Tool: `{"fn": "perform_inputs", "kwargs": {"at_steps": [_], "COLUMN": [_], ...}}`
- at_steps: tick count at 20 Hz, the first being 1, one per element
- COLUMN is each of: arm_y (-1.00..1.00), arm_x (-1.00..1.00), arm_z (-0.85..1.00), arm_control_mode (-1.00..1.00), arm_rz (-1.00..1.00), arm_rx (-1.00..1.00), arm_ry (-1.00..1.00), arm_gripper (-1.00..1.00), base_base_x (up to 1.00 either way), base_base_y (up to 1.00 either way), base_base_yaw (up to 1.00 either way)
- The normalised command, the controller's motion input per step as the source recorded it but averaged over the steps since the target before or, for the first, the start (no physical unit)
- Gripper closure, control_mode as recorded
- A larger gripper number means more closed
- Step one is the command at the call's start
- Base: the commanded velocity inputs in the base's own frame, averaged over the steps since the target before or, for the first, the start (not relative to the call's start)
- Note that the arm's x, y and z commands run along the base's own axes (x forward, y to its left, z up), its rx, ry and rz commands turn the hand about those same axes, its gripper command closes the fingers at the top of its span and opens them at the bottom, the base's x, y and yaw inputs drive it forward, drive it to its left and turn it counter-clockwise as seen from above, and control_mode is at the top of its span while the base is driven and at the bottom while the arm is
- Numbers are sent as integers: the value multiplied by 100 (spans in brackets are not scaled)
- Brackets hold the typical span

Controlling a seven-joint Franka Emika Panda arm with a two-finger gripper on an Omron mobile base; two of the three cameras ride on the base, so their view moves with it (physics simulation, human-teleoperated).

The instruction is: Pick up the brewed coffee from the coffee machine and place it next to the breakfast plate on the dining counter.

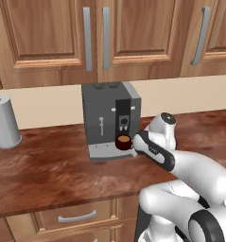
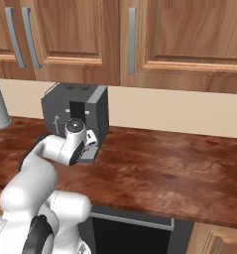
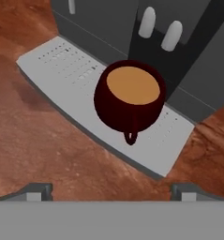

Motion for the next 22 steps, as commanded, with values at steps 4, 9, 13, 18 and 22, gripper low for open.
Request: {"fn": "perform_inputs", "kwargs": {"at_steps": [4, 9, 13, 18, 22], "arm_y": [6, 10, 2, 0, 0], "arm_x": [31, 26, 18, 14, 17], "arm_z": [0, -5, -14, -20, -19], "arm_control_mode": [-100, -100, -100, -100, -100], "arm_rz": [0, 0, 0, 0, 0], "arm_rx": [0, 0, 0, 0, 0], "arm_ry": [0, 0, 0, 0, 0], "arm_gripper": [-100, -100, -100, -100, -100], "base_base_x": [0, 0, 0, 0, 0], "base_base_y": [0, 0, 0, 0, 0], "base_base_yaw": [0, 0, 0, 0, 0]}}
